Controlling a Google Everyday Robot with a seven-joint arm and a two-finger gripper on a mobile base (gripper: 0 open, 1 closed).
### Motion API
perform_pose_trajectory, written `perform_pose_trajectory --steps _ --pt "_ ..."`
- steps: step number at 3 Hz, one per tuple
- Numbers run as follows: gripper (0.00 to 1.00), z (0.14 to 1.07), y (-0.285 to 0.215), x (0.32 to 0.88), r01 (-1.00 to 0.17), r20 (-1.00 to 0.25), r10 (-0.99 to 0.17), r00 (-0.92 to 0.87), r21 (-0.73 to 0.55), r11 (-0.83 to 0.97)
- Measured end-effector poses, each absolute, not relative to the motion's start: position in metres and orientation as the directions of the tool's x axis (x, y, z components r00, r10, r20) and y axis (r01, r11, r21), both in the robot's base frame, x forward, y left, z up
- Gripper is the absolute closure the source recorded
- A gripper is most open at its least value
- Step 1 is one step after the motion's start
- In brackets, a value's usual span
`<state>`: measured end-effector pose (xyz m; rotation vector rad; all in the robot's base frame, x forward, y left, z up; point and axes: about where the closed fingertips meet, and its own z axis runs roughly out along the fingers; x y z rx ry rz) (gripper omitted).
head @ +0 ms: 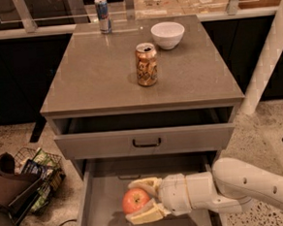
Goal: Pick apple from middle drawer and place on counter
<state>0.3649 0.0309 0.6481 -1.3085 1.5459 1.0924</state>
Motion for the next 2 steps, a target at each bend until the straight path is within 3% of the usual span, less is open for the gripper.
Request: perform_pose_trajectory --steps 2 --pt "1.0 0.738 0.051 0.385 -0.992 -0.936 -0.341 -0.089 0.051 0.118"
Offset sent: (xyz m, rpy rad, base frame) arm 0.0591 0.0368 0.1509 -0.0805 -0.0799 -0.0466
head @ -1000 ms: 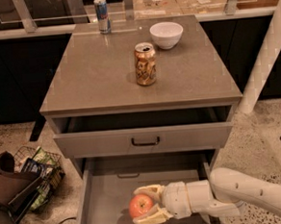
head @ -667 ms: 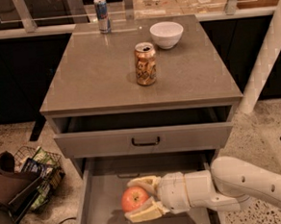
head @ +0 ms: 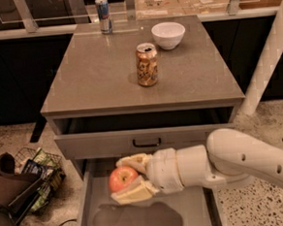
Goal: Pick apple from middle drawer and place on counter
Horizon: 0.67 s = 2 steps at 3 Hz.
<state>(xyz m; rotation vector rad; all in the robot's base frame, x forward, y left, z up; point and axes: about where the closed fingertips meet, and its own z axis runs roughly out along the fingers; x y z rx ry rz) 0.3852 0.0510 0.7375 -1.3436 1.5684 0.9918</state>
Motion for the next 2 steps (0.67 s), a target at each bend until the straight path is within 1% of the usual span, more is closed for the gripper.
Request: perform_pose_trajectory --steps 1,2 --pt "1.0 0.781 0.071 0.419 -0.991 -0.929 -0.361 -0.077 0.033 0.128" --pt "1.0 0.846 0.106 0.465 -0.992 -0.929 -0.366 -0.056 0.01 0.126"
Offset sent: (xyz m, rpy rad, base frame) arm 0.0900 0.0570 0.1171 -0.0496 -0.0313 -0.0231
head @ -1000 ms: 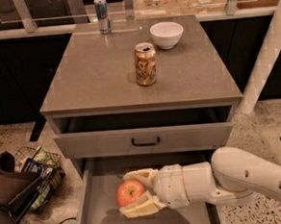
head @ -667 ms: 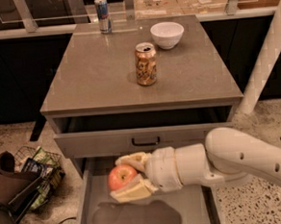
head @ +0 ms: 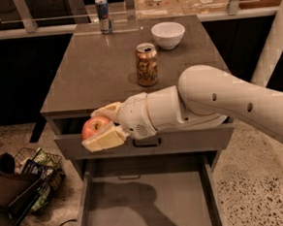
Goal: Pick apple from middle drawer and place on counter
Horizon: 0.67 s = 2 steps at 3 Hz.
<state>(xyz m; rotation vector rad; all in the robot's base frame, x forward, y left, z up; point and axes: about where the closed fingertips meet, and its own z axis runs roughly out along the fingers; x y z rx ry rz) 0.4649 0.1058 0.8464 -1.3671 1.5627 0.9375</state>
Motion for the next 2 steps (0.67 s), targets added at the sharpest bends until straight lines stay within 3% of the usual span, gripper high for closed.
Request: perform_pose_trajectory --steps 2 --pt "1.0 0.849 0.104 0.484 -0.985 -0.939 -0.333 -0.089 0.035 0.167"
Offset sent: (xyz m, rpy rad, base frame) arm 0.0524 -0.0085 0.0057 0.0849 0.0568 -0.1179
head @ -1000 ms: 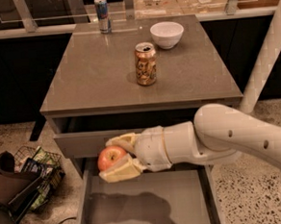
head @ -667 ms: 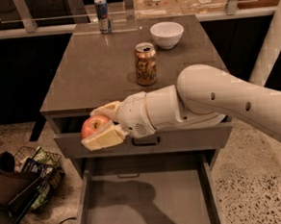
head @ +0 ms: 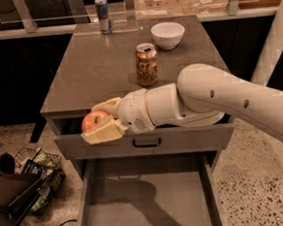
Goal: Pick apple from middle drawer and place on counter
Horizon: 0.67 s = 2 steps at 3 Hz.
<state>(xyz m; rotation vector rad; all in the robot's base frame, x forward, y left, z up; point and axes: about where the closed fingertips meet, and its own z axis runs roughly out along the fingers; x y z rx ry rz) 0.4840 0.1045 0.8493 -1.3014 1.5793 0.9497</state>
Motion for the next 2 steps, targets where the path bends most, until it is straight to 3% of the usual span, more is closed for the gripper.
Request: perform_pose_trajectory --steps 2 --pt "1.0 0.872 0.105 0.565 -0.958 -0.936 -0.313 -0.161 0.072 0.276"
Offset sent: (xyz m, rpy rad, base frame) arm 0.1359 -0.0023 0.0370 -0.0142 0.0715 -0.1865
